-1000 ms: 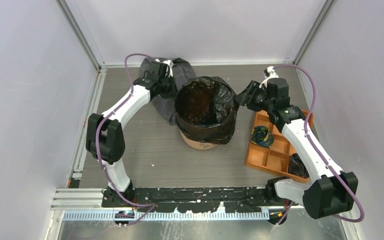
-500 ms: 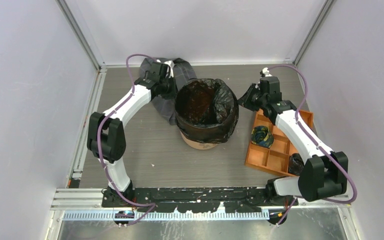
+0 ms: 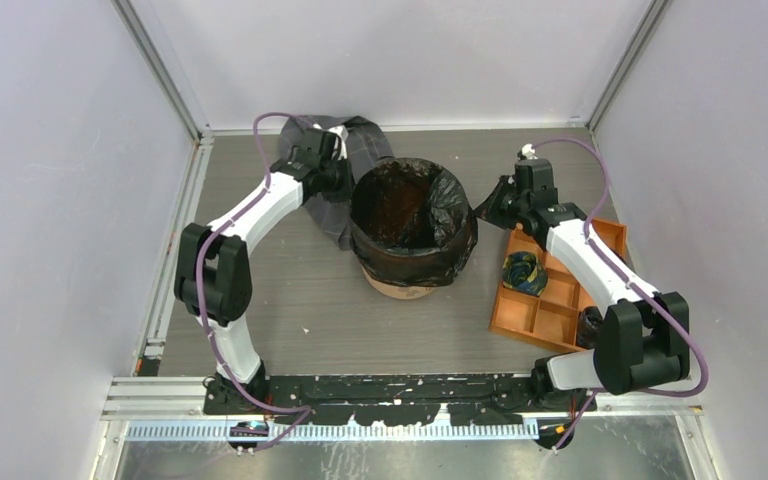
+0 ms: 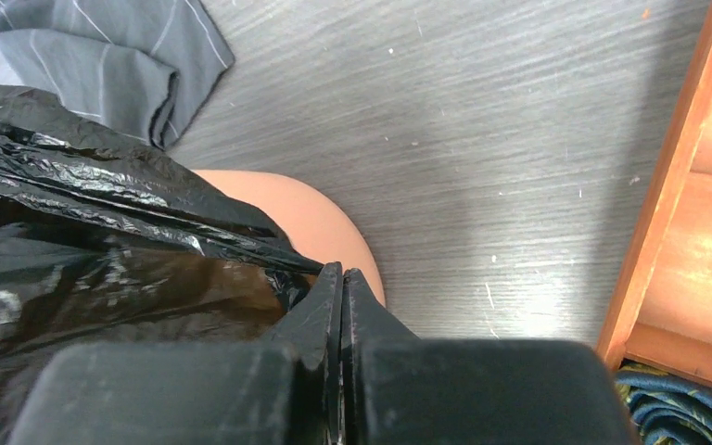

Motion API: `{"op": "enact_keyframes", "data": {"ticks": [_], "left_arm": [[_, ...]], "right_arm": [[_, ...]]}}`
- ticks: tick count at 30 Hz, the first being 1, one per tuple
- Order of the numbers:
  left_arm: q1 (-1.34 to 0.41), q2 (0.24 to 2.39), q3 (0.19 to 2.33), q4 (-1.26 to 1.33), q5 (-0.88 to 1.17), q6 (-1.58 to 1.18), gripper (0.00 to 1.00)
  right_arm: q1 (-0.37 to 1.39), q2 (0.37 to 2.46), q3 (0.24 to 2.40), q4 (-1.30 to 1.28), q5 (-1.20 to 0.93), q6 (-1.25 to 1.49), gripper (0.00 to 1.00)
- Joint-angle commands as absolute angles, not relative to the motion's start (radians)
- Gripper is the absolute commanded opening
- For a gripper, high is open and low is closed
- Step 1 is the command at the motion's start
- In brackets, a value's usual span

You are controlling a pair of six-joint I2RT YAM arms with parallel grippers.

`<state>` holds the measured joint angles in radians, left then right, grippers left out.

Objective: Put the trash bags into the trash bin

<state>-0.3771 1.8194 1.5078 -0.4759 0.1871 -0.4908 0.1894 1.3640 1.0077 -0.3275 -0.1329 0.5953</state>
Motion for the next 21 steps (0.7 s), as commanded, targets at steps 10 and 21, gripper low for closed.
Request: {"op": "enact_keyframes", "data": {"ticks": [10, 21], "left_arm": [[-0.37, 1.74, 1.389, -0.393, 0.138, -0.531, 0.0], [-0.37, 1.727, 1.381, -0.395, 0.151, -0.527, 0.0]], "right_arm": [[0.186, 1.301, 0.983, -0.337, -0.126, 0.617, 0.01], [0.187, 1.217, 1.235, -0.651, 0.027, 0.548, 0.59]]}}
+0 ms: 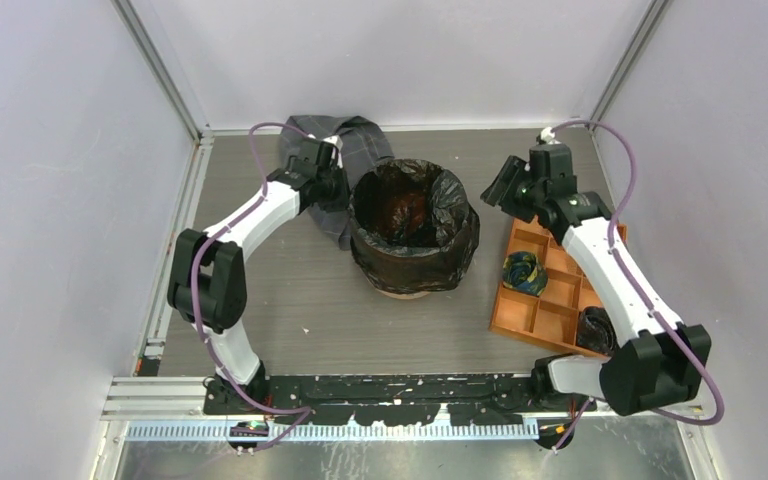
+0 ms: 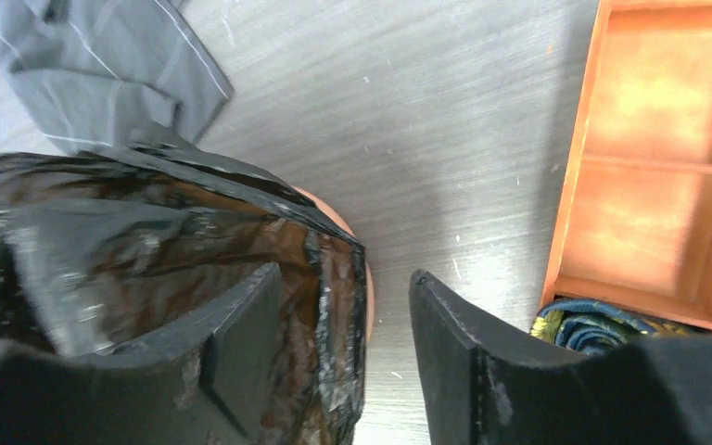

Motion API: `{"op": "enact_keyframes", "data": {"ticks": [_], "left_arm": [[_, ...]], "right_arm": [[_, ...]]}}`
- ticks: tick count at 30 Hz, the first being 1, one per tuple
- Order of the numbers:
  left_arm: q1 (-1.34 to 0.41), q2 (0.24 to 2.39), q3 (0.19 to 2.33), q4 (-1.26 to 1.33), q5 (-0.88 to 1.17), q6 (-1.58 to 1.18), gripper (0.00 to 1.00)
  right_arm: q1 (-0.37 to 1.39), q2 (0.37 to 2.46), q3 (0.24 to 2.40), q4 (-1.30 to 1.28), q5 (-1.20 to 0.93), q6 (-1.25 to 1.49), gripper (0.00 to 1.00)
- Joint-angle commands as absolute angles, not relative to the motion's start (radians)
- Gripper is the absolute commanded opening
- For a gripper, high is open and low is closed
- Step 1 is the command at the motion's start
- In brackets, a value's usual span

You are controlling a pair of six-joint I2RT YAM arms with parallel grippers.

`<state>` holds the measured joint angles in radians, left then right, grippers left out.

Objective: Put the trash bags into the trash bin

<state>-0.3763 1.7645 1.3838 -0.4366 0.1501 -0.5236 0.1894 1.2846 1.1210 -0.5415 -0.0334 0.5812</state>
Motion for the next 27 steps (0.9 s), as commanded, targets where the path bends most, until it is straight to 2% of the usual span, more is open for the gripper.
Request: {"op": "enact_keyframes", "data": {"ticks": [1, 5, 7, 16, 22, 27], "left_arm": [[-0.37, 1.725, 1.375, -0.386, 0.154, -0.528, 0.01], [-0.37, 1.723, 1.367, -0.378, 0.158, -0.533, 0.0], [-0.37, 1.723, 1.364, -0.373, 0.163, -0.536, 0.0], [-0.37, 1.719, 1.353, -0.36, 0.169, -0.546, 0.0], [-0.37, 1.71, 1.332, -0.346, 0.164, -0.548, 0.0], [-0.368, 1.71, 1.326, -0.341, 0.164, -0.548, 0.0]], "right_arm": [[0.19, 1.21, 1.264, -0.659, 0.015, 0.547, 0.6], [0.275, 1.213, 1.389, -0.732, -0.004, 0.517, 0.58], [0.369, 1.237, 1.462, -0.772, 0.062, 0.492, 0.57], [0.654, 1.488, 1.755, -0.877, 0.154, 0.423, 0.38], [0.716, 1.654, 1.857, -0.926, 0.17, 0.402, 0.24], [0.751, 1.728, 1.86, -0.946, 0.173, 0.389, 0.21]]}}
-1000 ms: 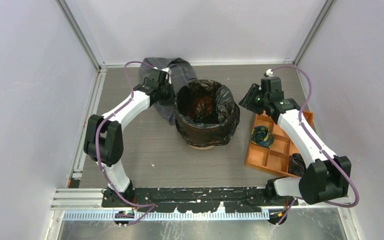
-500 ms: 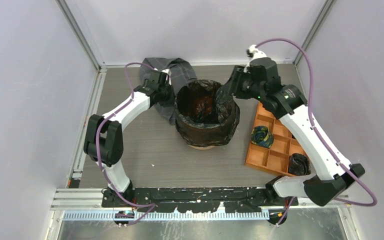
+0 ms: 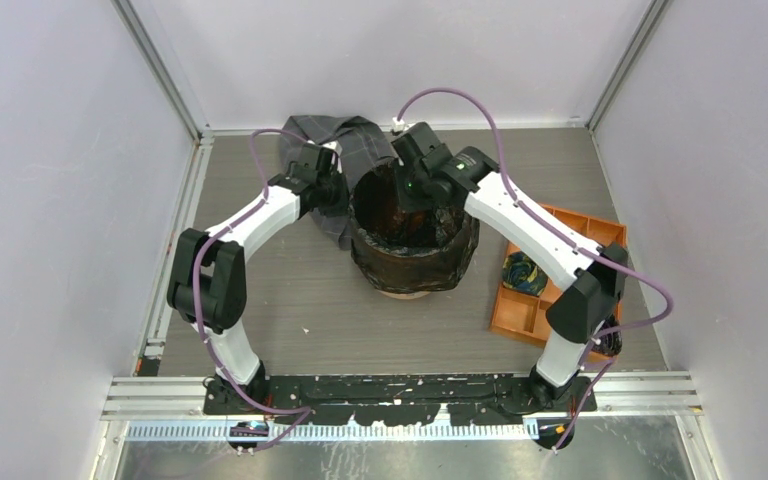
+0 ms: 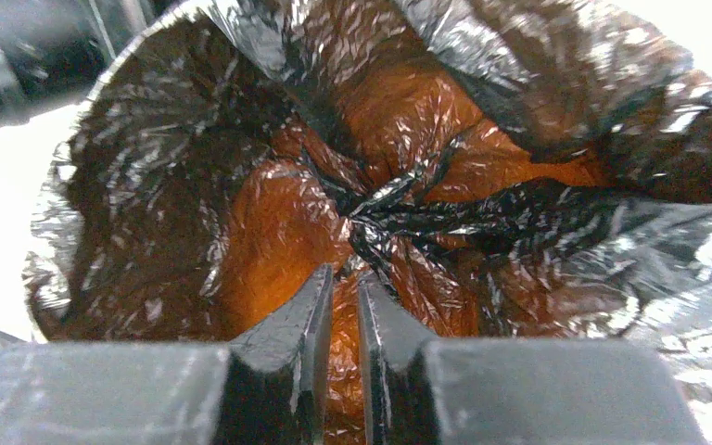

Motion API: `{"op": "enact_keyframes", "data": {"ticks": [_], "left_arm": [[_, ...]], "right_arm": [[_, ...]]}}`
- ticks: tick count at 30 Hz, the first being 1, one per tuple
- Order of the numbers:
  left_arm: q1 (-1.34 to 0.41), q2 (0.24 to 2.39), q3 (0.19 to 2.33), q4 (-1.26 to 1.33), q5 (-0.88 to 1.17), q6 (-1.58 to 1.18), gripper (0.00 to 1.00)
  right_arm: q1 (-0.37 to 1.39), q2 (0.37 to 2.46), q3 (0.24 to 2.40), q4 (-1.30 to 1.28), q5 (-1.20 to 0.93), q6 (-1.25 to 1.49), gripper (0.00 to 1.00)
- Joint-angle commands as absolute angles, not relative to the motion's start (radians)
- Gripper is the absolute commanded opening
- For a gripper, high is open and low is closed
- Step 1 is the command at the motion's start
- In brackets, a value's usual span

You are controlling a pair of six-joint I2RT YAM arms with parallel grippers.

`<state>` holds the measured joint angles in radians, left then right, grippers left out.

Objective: Put the trash bags into the trash bin

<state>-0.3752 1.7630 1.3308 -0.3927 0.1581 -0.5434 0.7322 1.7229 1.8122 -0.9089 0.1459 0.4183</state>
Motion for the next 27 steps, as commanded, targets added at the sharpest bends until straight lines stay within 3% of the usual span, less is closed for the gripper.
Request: {"op": "enact_keyframes", "data": {"ticks": [1, 17, 27], "left_arm": [[-0.368, 1.711, 1.325, -0.341, 0.164, -0.55, 0.0], [-0.362, 1.709, 1.322, -0.336, 0.17, -0.548, 0.01], [-0.361, 1.71, 1.321, -0.336, 0.172, -0.548, 0.0]], "right_arm": [[0.754, 1.741, 1.856, -0.952, 0.178, 0.386, 0.21], [0.754, 1.722, 1.595, -0.889, 0.203, 0.342, 0.11], [0.754, 1.736, 1.573, -0.913, 0.199, 0.317, 0.06]]}}
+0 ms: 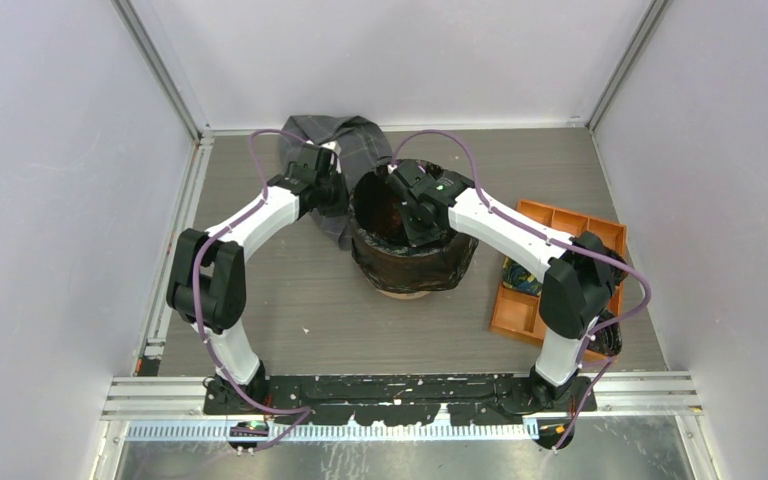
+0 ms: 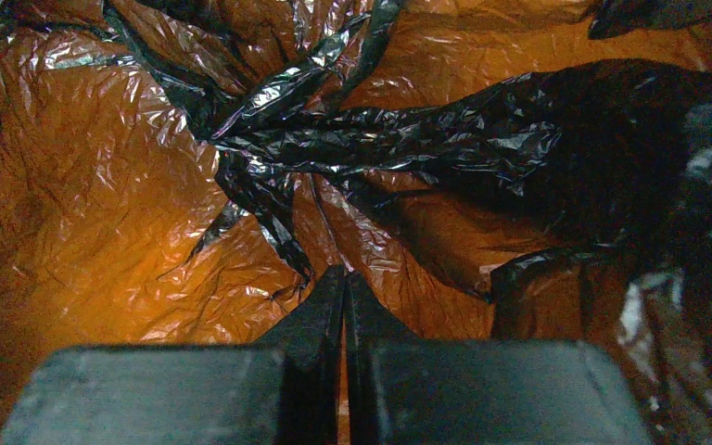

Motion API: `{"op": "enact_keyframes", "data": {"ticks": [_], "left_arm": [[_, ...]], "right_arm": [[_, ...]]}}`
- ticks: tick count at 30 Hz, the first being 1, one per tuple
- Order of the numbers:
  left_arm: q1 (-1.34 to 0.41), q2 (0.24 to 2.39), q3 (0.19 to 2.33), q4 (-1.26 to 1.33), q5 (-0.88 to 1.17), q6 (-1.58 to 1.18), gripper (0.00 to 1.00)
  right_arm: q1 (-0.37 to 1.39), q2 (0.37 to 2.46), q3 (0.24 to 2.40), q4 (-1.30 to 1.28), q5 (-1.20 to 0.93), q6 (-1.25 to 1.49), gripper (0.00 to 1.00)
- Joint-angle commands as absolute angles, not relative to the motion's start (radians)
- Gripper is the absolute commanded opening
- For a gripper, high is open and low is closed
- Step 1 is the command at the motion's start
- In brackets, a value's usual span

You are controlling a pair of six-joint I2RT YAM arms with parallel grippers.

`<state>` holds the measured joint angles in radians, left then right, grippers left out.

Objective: Put the trash bags into the trash bin

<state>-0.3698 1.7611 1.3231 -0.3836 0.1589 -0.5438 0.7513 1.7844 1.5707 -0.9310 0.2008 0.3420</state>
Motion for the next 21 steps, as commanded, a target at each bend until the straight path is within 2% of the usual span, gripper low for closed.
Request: {"op": "enact_keyframes", "data": {"ticks": [1, 9, 21], "left_arm": [[-0.36, 1.709, 1.322, -0.336, 0.172, -0.549, 0.0], [-0.36, 1.716, 1.324, -0.336, 0.177, -0.55, 0.0], [-0.36, 1.72, 1.329, -0.336, 0.178, -0.549, 0.0]], "right_arm": [[0.753, 1.735, 1.571, -0.913, 0.194, 0.31, 0.05], [0.754, 1.737, 1.52, -0.893, 0.162, 0.299, 0.01], [0.751, 1.847, 1.528, -0.87, 0.117, 0.287, 0.01]]}}
